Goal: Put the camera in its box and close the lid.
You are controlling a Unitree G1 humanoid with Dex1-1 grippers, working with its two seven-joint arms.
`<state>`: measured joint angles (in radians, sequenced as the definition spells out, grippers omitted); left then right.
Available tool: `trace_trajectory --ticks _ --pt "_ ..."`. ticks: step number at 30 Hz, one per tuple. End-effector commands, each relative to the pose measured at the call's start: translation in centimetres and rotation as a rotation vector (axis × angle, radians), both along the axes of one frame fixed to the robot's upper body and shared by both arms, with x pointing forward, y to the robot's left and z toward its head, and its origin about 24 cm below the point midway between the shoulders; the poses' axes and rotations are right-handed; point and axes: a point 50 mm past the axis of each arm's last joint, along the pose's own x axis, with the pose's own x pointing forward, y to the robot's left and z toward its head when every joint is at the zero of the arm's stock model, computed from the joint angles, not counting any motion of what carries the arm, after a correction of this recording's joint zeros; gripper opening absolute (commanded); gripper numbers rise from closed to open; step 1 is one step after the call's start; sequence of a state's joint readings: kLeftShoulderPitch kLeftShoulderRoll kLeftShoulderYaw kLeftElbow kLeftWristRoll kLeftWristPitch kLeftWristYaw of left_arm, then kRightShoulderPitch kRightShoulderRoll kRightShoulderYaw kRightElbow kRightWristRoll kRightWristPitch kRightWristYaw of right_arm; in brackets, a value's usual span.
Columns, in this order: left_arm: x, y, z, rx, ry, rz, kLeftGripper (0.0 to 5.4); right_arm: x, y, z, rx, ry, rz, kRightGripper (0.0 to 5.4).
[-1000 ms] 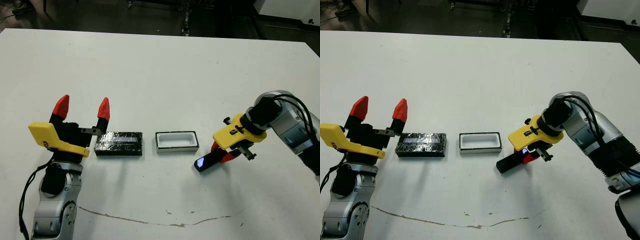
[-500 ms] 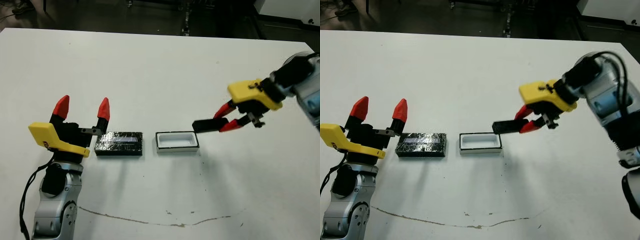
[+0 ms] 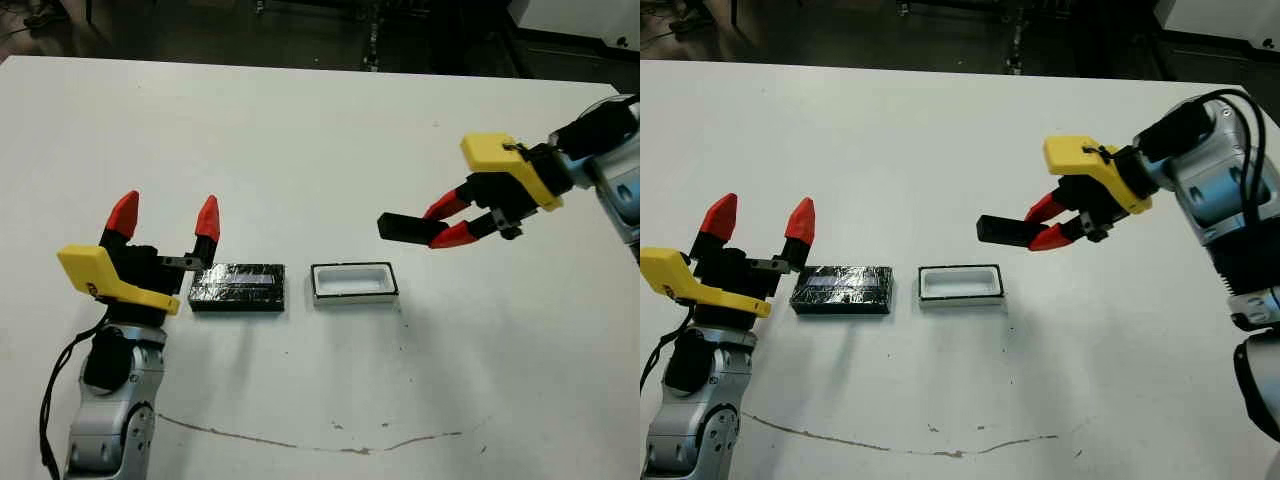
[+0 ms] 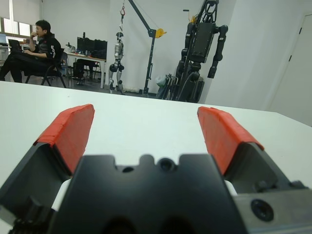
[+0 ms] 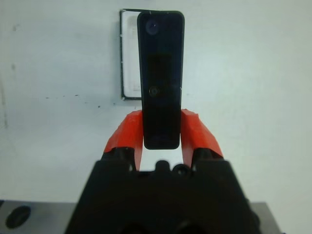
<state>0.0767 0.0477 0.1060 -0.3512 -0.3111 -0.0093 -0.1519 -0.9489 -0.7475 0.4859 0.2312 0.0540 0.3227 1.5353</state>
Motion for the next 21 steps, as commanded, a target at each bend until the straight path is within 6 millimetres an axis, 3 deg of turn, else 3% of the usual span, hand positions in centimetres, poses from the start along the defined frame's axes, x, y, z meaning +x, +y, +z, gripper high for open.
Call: trace_trajectory --ticks 1,7,21 --pt "-0.1 0.2 -0.3 0.000 0.020 0.014 5.40 -0.4 0.5 -0.2 -0.025 -0.048 -0.017 1.68" --pt "-0.1 0.2 -0.4 0.005 0.020 0.013 5.40 -0.9 1.4 -0.5 -0.005 -0.044 -0.078 1.68" --pt "-0.2 0.0 -0.4 0.004 0.017 0.015 5.40 -0.9 2.6 -3.5 0.092 0.126 -0.123 1.68"
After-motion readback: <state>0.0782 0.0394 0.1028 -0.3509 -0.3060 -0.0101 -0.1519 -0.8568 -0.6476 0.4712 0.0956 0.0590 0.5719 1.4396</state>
